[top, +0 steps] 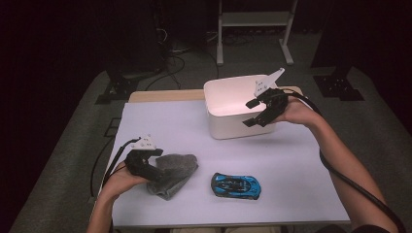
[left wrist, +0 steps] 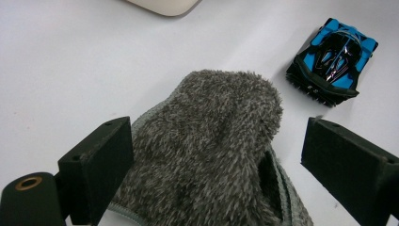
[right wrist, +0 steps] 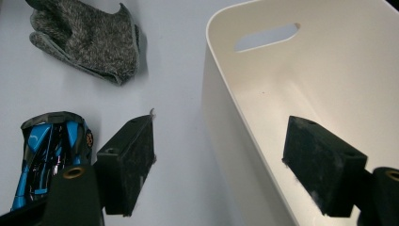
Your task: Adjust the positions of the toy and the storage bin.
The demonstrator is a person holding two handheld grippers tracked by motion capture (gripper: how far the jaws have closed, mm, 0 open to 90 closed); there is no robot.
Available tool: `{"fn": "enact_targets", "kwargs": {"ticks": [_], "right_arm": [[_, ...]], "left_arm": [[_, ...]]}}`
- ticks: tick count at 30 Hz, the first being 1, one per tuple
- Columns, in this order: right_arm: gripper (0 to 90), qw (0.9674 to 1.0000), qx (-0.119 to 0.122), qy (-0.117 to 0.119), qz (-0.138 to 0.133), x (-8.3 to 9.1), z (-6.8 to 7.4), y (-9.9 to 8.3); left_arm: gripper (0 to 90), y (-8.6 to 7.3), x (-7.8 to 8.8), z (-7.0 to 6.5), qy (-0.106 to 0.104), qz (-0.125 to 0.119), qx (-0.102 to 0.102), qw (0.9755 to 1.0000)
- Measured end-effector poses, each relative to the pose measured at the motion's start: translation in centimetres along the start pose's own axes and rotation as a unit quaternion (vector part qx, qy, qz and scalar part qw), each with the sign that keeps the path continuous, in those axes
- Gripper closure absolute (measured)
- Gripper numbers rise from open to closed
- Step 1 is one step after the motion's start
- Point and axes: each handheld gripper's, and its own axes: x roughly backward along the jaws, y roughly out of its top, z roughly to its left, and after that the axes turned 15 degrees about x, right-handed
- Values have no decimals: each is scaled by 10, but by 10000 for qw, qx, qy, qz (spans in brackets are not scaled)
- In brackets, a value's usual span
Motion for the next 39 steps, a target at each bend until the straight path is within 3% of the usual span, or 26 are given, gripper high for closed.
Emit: {"fn": "enact_targets", "kwargs": {"ticks": [8, 12, 21, 30, 34, 39], "right_arm": [[290, 9998, -19, 10, 214, -16, -13, -3], [354, 9994, 44, -3, 342, -22, -17, -4], [595, 9987, 171, 59, 472, -33, -21, -5], [734, 9982, 209, 152, 546, -39, -21, -7], [757, 9977, 262, 230, 577, -40, -22, -6], [769, 9976, 118, 316, 602, -39, -22, -4]], "left_arm": [[90, 0, 0, -1, -20, 5, 13, 10000], [90, -1, 0, -1, -27, 13, 19, 10000], [90, -1, 0, -2, -105, 23, 27, 9999], [90, -1, 1, -1, -126, 32, 19, 9999], [90, -1, 0, -2, -127, 56, 17, 9999], [90, -1, -1, -1, -138, 75, 16, 9999]]}}
